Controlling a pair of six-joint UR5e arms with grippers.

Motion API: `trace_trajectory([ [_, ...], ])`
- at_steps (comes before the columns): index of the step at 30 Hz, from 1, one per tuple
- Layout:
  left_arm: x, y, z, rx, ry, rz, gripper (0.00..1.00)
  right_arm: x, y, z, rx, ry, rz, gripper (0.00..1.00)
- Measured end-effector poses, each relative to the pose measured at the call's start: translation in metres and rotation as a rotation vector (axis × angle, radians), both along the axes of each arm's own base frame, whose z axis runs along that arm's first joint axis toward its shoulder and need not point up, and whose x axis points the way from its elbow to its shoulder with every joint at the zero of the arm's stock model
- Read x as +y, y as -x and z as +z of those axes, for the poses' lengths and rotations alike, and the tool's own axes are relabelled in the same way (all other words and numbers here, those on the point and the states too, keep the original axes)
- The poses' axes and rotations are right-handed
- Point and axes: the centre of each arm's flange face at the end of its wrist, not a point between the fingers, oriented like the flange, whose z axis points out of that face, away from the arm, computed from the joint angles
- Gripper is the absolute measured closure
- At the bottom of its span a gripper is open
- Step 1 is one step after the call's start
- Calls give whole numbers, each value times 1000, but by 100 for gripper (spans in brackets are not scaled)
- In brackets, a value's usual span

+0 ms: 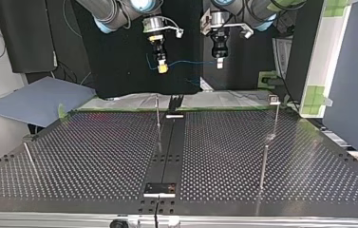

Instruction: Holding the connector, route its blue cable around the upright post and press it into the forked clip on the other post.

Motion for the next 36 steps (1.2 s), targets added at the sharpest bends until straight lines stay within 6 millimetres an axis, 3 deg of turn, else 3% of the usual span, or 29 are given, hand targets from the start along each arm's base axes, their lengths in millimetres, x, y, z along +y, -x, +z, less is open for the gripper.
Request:
trace_trajectory([
  [36,-12,-14,14,-66,45,-94,100,1,-2,-2,0,-5,0,100],
])
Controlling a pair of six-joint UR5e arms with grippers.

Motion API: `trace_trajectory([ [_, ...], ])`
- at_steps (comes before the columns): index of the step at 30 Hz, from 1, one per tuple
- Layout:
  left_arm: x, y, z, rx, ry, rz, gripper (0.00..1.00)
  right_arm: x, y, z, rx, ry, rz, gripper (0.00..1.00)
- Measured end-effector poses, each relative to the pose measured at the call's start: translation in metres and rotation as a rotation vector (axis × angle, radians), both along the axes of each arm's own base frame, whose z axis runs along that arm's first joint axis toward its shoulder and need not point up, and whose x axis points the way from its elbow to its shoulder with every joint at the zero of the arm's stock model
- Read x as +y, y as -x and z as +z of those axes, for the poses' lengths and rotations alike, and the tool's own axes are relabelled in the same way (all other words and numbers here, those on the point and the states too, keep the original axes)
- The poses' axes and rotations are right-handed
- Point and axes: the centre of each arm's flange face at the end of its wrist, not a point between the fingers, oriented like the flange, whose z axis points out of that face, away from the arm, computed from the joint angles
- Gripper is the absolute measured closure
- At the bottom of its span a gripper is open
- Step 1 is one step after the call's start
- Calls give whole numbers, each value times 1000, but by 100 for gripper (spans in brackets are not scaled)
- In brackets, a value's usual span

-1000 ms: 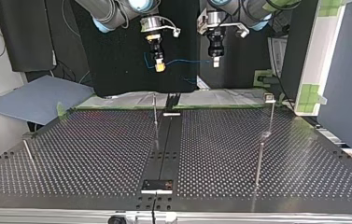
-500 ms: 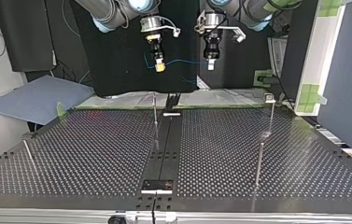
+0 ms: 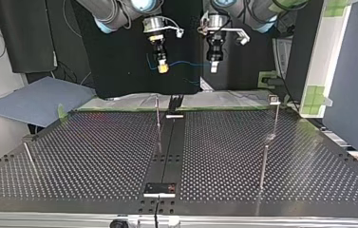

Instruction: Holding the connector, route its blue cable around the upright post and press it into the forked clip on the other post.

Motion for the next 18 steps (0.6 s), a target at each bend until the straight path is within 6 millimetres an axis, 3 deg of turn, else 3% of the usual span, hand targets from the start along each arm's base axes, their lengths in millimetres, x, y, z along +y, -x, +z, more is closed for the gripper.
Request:
trace_trajectory([
  [6,0,-20,22,-28,54,16,100,9,-15,-8,-11,-39,-3,100],
  [12,4,-23,40,-32,89,27,100,-7,-29,26,-90,-44,-59,100],
  [18,16,-26,54,-32,84,75,100,-27,-21,55,-150,-51,-134,100],
])
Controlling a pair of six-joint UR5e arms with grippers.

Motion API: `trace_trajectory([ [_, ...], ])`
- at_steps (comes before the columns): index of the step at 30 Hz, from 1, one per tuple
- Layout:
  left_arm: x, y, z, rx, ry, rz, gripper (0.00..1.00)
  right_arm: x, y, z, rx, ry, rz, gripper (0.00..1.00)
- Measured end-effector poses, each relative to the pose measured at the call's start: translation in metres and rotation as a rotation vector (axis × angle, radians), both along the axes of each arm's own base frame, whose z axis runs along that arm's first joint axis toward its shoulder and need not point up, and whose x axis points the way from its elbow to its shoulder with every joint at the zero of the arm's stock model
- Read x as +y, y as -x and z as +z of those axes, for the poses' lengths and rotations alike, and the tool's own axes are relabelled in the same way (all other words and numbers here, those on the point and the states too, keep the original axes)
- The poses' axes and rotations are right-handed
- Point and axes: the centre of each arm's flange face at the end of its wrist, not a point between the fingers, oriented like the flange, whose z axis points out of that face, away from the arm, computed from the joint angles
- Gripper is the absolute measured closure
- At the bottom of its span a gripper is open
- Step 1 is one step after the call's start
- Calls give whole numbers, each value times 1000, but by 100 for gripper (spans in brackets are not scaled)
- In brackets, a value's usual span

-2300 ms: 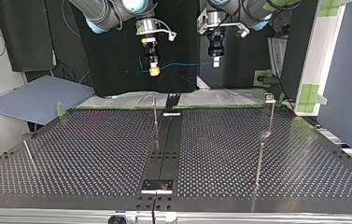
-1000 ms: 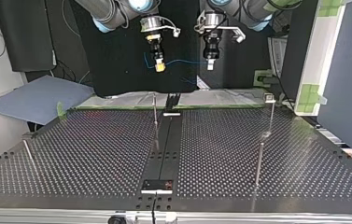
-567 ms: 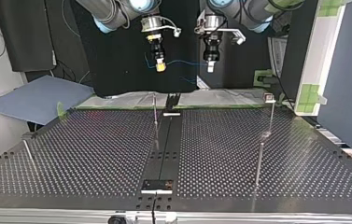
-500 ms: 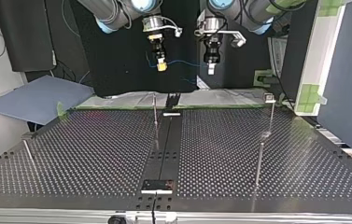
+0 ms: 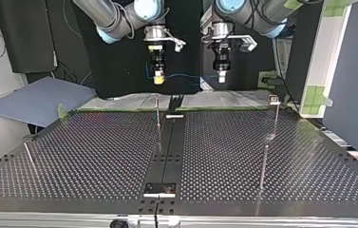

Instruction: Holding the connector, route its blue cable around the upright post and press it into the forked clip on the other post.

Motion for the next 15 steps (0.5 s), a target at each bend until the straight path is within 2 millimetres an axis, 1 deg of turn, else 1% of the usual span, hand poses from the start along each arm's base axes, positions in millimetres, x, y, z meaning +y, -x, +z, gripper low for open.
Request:
trace_trajectory([
  [5,9,-6,15,-7,10,35,100,-7,7,21,-33,-13,-18,100],
  [7,10,-11,25,-18,21,42,100,-8,8,29,-36,-14,-8,100],
  [12,10,-25,56,-59,50,53,100,-8,7,54,-40,-9,26,100],
  [15,9,-33,76,-85,70,58,100,-10,3,74,-50,4,50,100],
])
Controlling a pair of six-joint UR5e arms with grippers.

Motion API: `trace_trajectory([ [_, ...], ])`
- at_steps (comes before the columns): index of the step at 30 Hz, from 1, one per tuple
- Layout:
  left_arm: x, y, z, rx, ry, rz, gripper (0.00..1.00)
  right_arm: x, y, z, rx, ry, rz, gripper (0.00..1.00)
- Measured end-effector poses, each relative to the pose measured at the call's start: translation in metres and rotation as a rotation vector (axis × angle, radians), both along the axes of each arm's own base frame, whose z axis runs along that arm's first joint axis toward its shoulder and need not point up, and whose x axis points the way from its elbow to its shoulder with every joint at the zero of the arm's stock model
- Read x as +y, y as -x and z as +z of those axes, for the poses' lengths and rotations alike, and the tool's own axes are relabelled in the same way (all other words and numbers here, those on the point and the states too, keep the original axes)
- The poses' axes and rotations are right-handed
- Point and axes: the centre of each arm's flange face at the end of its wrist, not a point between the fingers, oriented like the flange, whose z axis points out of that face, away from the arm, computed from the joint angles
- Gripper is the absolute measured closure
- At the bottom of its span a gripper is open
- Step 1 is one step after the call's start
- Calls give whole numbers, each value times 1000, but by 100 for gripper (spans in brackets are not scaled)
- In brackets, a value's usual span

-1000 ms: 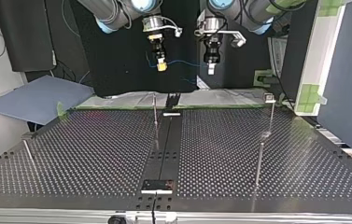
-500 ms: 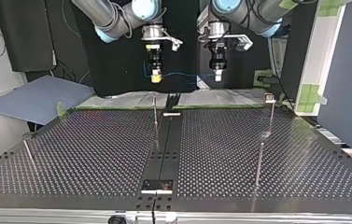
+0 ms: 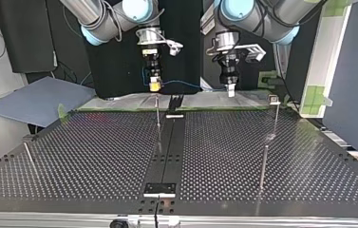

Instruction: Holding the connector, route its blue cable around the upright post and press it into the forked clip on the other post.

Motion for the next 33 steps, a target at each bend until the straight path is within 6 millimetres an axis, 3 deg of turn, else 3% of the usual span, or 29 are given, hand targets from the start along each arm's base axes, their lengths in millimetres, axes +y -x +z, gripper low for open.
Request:
trace_trajectory([
  [11,14,-8,49,-46,36,40,100,-8,-12,77,-56,59,44,100],
  [22,49,-15,91,-112,85,74,100,-14,-16,153,-104,119,102,100],
  [33,84,-40,145,-197,147,131,100,-26,-27,187,-102,131,169,100],
])
